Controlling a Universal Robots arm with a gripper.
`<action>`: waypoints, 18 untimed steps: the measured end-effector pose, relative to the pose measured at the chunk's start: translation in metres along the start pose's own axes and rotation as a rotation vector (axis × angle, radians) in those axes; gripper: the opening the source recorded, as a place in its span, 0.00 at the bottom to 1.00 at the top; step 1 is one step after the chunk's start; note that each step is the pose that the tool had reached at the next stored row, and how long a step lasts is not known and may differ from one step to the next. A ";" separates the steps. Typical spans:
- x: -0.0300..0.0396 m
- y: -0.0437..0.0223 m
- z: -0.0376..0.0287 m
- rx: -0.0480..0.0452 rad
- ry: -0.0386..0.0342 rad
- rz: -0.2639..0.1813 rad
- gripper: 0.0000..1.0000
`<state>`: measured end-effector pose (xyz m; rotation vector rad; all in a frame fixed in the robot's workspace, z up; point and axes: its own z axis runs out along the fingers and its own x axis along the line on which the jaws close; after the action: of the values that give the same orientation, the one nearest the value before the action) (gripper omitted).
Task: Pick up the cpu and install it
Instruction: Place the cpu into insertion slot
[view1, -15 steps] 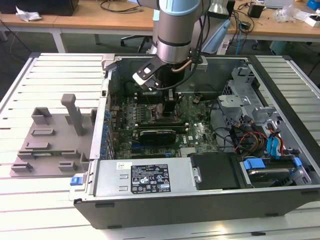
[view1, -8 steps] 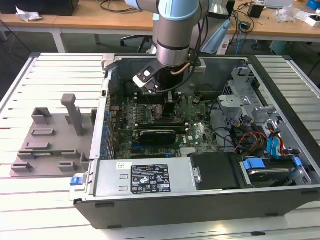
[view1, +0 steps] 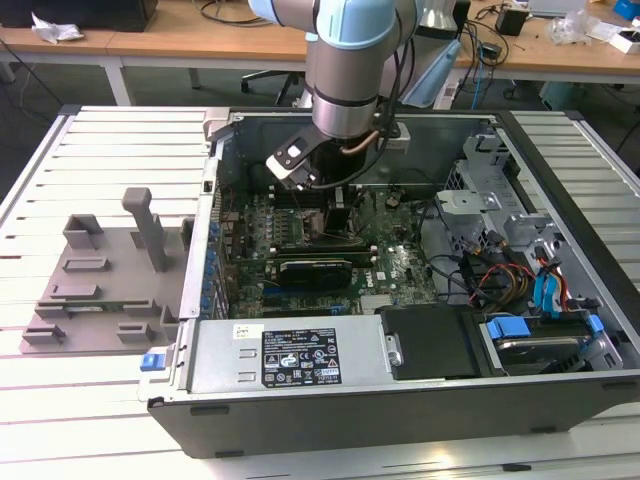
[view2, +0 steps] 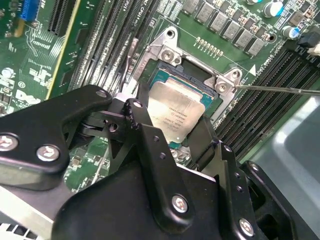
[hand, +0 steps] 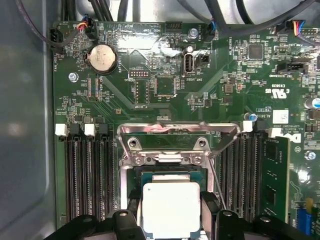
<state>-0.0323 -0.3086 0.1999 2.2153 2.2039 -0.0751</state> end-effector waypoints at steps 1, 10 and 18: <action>0.0001 0.0000 0.0007 -0.0001 0.0000 0.000 0.55; 0.0002 0.0000 0.0034 0.0000 -0.0001 0.000 0.55; 0.0027 0.0001 0.0036 -0.0001 0.0001 0.000 0.62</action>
<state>-0.0323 -0.3060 0.1962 2.2154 2.2038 -0.0749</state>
